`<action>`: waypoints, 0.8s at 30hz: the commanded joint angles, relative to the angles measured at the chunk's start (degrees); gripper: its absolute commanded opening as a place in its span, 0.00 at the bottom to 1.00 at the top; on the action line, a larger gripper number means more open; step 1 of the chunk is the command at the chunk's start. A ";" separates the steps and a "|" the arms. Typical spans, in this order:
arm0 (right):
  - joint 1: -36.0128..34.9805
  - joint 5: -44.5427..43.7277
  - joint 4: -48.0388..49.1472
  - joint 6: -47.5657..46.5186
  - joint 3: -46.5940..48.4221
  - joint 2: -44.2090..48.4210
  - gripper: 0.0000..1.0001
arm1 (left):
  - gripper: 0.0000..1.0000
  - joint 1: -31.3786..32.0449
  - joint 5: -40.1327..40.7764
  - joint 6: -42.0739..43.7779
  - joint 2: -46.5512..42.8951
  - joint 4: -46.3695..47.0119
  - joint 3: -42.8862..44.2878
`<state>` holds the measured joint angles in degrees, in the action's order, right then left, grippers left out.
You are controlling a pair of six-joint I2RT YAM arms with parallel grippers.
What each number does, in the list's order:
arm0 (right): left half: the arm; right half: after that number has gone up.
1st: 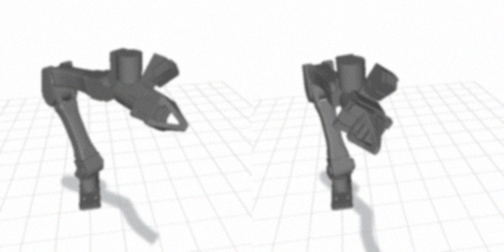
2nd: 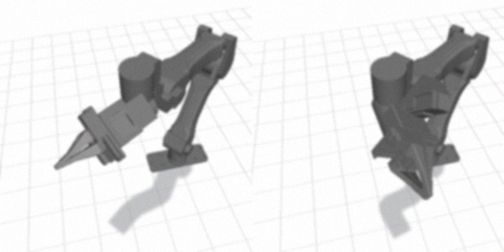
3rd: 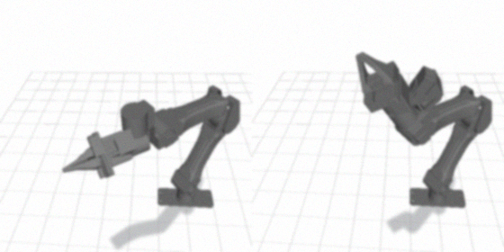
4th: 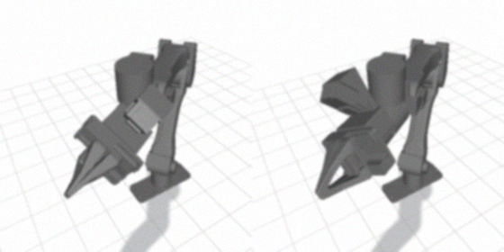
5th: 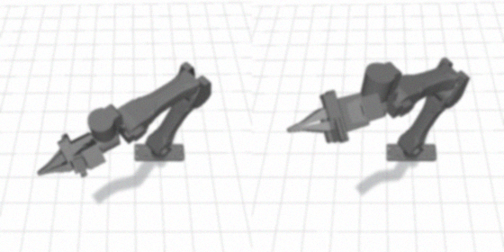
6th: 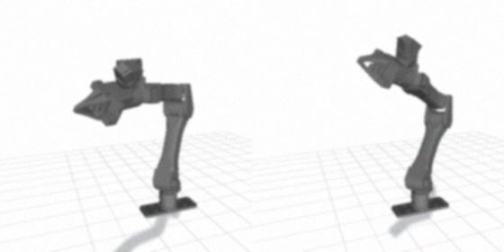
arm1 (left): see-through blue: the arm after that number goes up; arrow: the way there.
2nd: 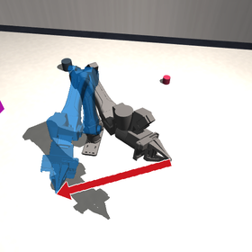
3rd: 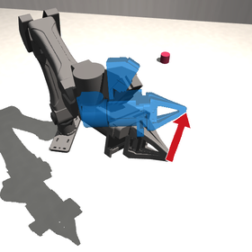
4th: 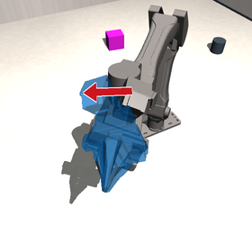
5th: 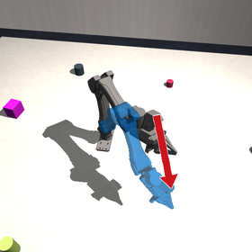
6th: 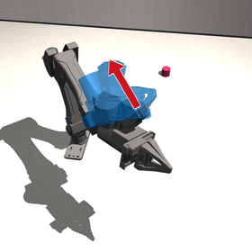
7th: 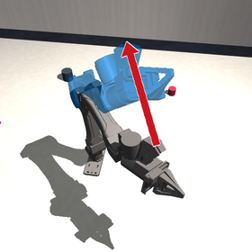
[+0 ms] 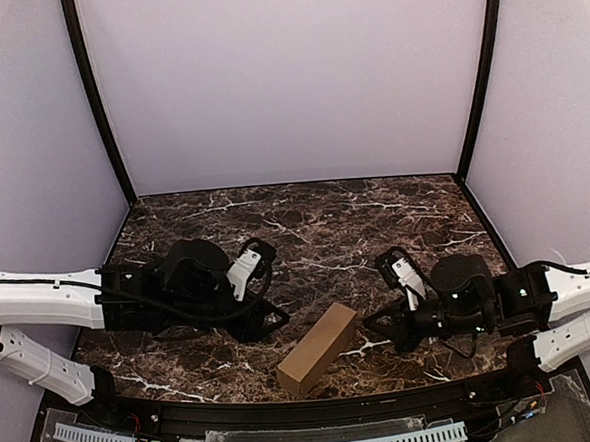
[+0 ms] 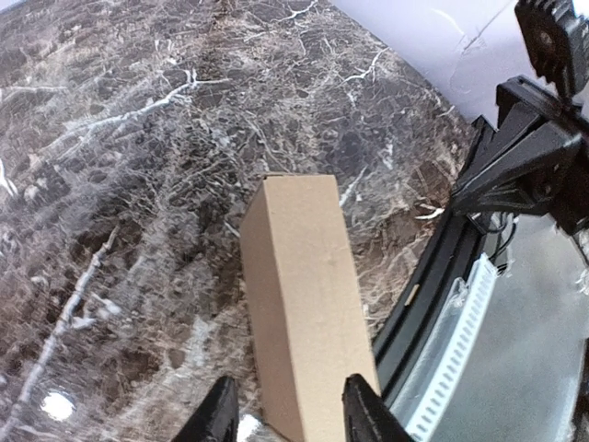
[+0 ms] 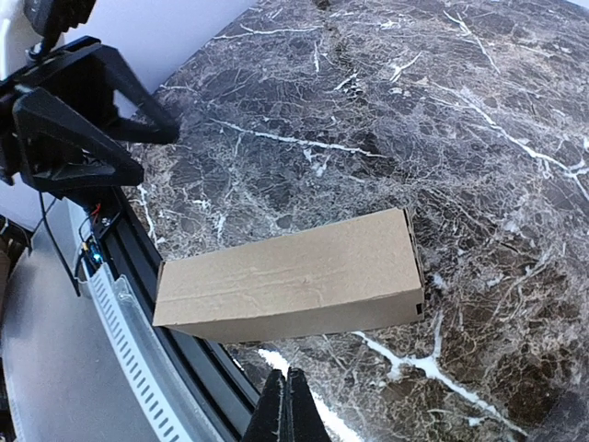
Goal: Fold the paper box
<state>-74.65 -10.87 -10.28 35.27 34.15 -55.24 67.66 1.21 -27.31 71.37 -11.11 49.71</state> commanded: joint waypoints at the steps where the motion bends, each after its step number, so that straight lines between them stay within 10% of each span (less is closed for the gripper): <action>1: -0.33 2.35 -7.96 4.81 -3.00 4.41 0.00 | 0.49 -3.47 1.66 -0.15 -1.91 -1.00 -1.25; 9: -0.32 3.37 -0.32 16.44 -10.18 0.36 0.00 | 0.97 -7.66 0.75 -1.21 -5.60 1.42 -4.79; 24: 3.59 9.21 20.34 23.95 -6.65 -23.24 0.00 | 0.99 -10.15 -2.56 -5.32 -3.97 1.13 -7.94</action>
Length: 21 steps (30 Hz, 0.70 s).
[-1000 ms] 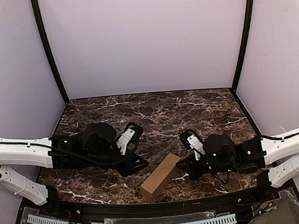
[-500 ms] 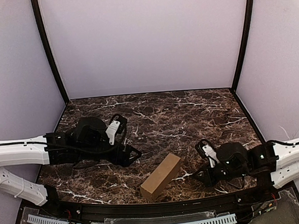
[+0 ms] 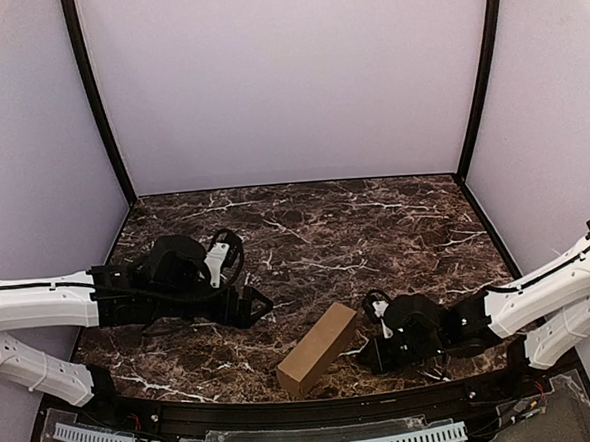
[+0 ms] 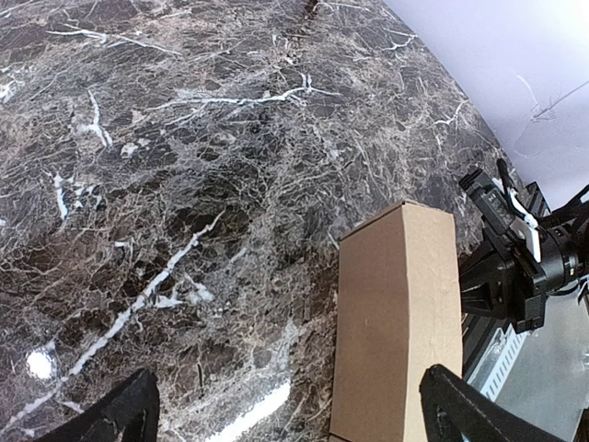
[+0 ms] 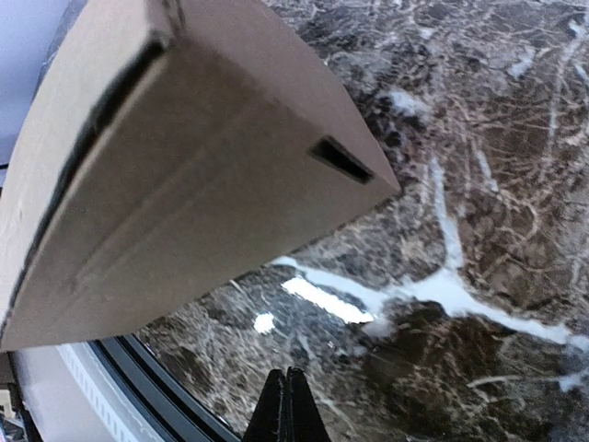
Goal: Fold the paper box
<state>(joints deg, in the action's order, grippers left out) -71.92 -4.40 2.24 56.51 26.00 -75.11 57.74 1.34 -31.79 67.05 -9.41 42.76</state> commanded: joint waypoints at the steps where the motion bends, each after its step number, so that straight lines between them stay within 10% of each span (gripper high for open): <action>1: 0.90 3.21 9.40 3.25 1.32 -4.45 0.00 | 0.99 -0.24 -3.29 -1.00 0.47 0.12 -1.45; 21: 5.26 5.96 24.87 2.61 11.20 -23.46 0.00 | 0.89 -0.22 -19.69 -7.51 7.71 13.96 -4.39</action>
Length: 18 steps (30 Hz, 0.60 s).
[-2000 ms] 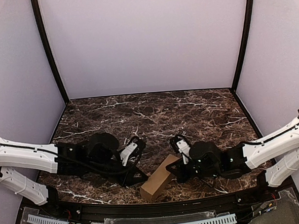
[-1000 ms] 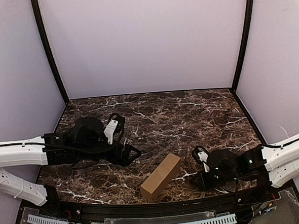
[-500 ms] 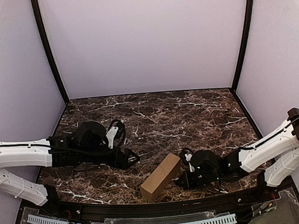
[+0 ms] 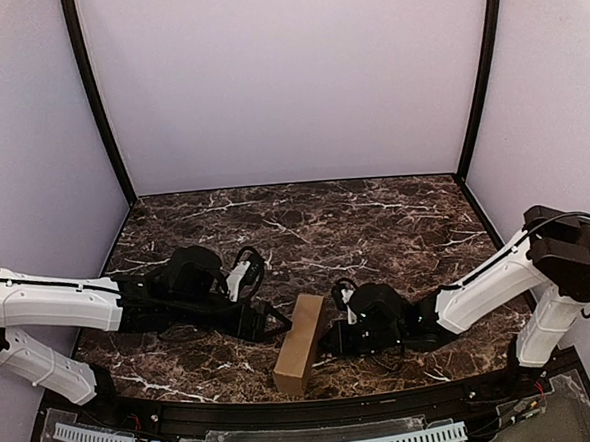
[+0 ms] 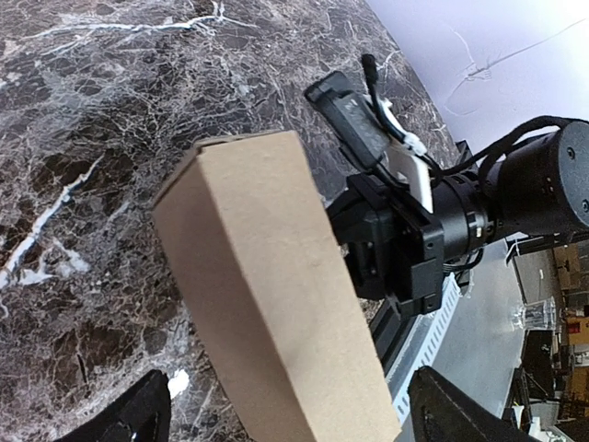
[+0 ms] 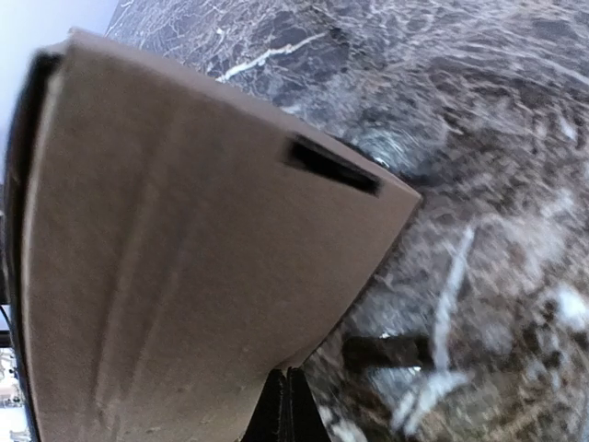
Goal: Fold the paper box
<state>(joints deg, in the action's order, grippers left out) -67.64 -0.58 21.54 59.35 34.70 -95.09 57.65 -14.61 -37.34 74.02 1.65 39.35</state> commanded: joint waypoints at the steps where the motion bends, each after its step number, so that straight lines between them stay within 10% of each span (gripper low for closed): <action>1: 1.27 2.73 6.54 -0.16 3.08 -4.50 0.00 | 0.89 -0.15 -3.84 -2.13 0.90 3.14 -1.13; 18: 4.96 8.07 11.60 -3.92 15.43 -16.27 0.00 | 0.89 -0.12 0.35 -3.05 1.65 2.44 -1.19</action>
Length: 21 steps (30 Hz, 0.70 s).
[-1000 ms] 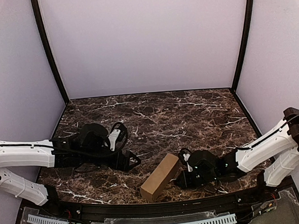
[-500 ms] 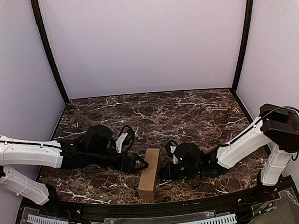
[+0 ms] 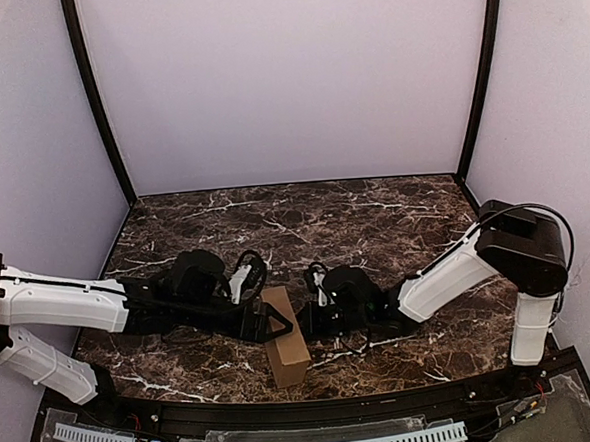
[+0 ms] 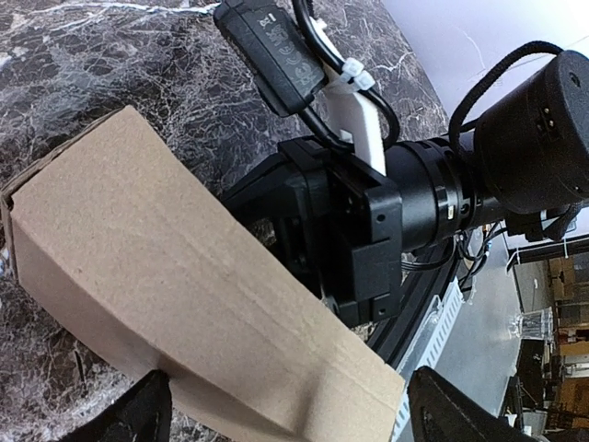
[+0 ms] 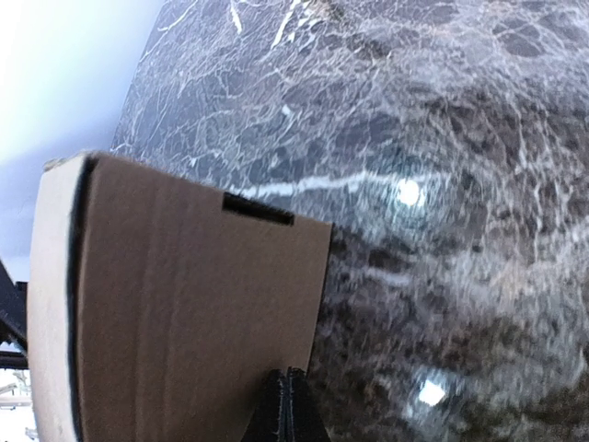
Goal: Fold the paper box
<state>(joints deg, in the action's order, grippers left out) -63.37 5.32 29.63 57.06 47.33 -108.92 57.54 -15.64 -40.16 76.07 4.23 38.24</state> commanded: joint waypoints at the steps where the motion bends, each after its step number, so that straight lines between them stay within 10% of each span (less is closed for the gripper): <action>1: 0.78 2.27 3.70 -1.68 3.19 -2.77 0.00 | 0.89 -0.05 1.90 -0.19 -0.36 -0.08 0.09; 21: 9.83 2.55 5.30 -7.03 -9.75 2.72 0.00 | 0.89 -0.31 5.34 1.95 11.88 2.57 9.27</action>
<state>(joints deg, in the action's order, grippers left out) -55.11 7.86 35.22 52.56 40.05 -108.38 57.43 -10.07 -39.24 86.59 6.39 45.32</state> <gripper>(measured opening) 0.003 0.887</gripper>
